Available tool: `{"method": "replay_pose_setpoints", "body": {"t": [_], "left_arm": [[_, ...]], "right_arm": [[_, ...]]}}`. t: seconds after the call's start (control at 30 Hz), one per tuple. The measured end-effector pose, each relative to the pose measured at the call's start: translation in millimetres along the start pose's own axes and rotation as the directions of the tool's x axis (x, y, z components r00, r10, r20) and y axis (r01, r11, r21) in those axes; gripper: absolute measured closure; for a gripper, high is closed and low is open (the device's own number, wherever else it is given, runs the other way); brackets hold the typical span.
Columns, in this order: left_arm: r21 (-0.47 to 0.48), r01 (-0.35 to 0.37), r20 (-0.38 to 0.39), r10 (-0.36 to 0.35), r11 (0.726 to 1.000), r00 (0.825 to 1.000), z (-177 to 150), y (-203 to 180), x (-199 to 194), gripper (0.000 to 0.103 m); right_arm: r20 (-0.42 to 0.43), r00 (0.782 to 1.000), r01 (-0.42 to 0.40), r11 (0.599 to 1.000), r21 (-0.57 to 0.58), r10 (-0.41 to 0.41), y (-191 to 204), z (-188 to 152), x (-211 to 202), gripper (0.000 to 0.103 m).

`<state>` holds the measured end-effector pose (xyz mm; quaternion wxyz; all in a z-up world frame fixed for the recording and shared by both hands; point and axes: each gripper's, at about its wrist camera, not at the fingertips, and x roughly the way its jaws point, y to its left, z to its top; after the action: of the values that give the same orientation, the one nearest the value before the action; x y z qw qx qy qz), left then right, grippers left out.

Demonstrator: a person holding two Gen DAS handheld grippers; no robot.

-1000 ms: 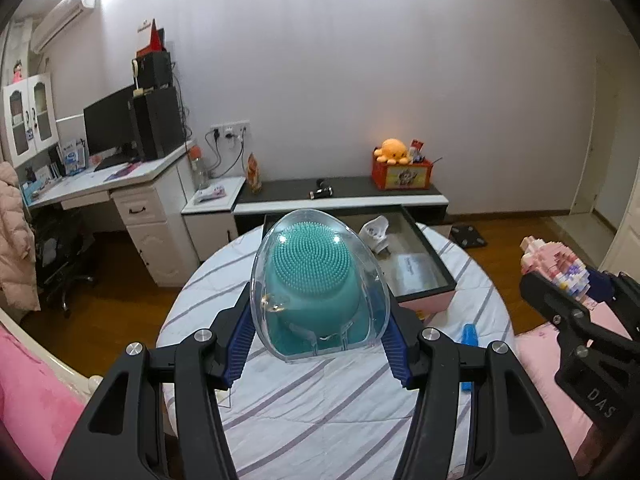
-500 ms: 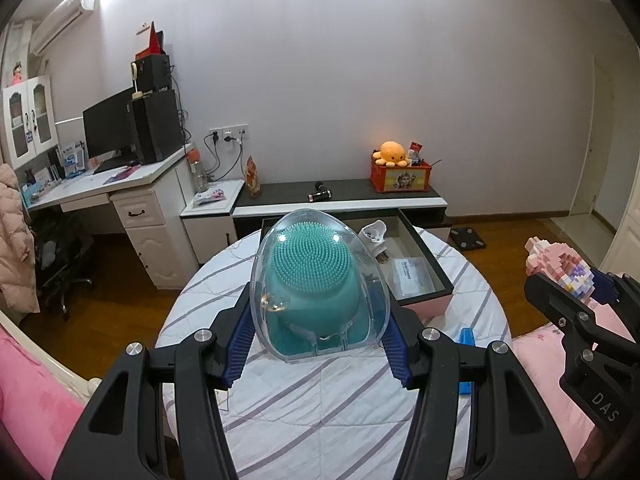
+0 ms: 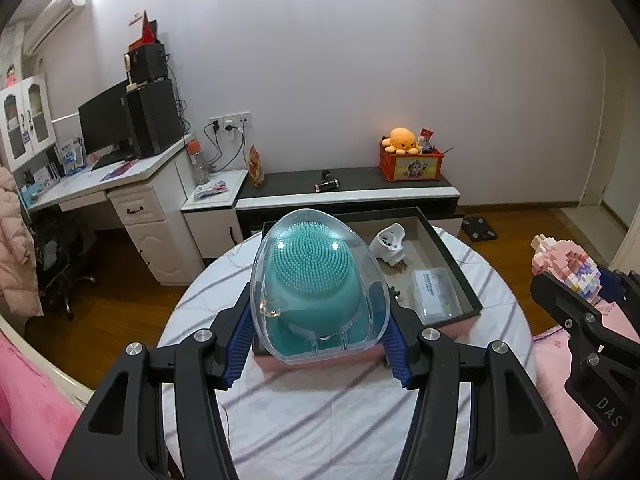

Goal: Organize rigid objects
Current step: 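Carry the teal brush case with the left tool while the right tool carries the block donut over the tray, then release the teal brush case into the tray with the left tool while the right tool releases the block donut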

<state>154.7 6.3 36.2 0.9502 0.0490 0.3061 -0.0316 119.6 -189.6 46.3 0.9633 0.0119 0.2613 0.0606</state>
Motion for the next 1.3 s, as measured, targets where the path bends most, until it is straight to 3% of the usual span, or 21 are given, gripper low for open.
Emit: {"method": "replay_pose_setpoints", "body": {"t": [0.33, 0.7, 1.07, 1.13, 1.17, 1.2, 1.27, 1.3], "left_arm": [[0.044, -0.005, -0.079, 0.008, 0.999, 0.997, 28.5, -8.5, 75.9, 0.046], [0.073, 0.003, -0.229, 0.014, 0.997, 0.973, 35.0, -5.1, 171.3, 0.046], [0.057, 0.063, -0.29, -0.044, 0.996, 0.956, 29.0, -7.0, 199.7, 0.046], [0.05, 0.064, -0.295, -0.046, 0.997, 0.954, 29.4, -5.2, 200.0, 0.045], [0.038, 0.068, -0.288, -0.054, 0.997, 0.956, 30.9, -2.0, 199.2, 0.044], [0.025, 0.079, -0.283, -0.068, 0.997, 0.957, 31.8, 0.3, 198.1, 0.035], [0.011, 0.097, -0.268, -0.09, 0.995, 0.959, 33.8, 3.8, 193.9, 0.019], [0.012, 0.09, -0.254, -0.084, 0.996, 0.964, 34.5, 4.6, 191.1, 0.016]], "right_arm": [[-0.09, 0.996, 0.027, 1.0, -0.005, -0.027, -8.7, 13.7, 75.7, 0.049], [-0.249, 0.968, 0.011, 1.0, -0.019, -0.015, -12.9, 11.0, 173.4, 0.049], [-0.31, 0.95, -0.018, 1.0, 0.018, 0.023, -18.4, 8.5, 208.8, 0.048], [-0.31, 0.95, -0.021, 0.999, 0.032, 0.03, -21.3, 8.5, 209.2, 0.043], [-0.309, 0.951, -0.017, 0.999, 0.033, 0.026, -22.4, 9.0, 209.4, 0.032], [-0.301, 0.953, -0.006, 1.0, 0.031, 0.015, -23.4, 9.5, 208.1, 0.022], [-0.289, 0.957, 0.004, 1.0, 0.024, 0.003, -23.8, 10.5, 205.6, 0.022], [-0.288, 0.958, 0.003, 1.0, 0.025, 0.004, -24.3, 11.0, 205.0, 0.022]]}}
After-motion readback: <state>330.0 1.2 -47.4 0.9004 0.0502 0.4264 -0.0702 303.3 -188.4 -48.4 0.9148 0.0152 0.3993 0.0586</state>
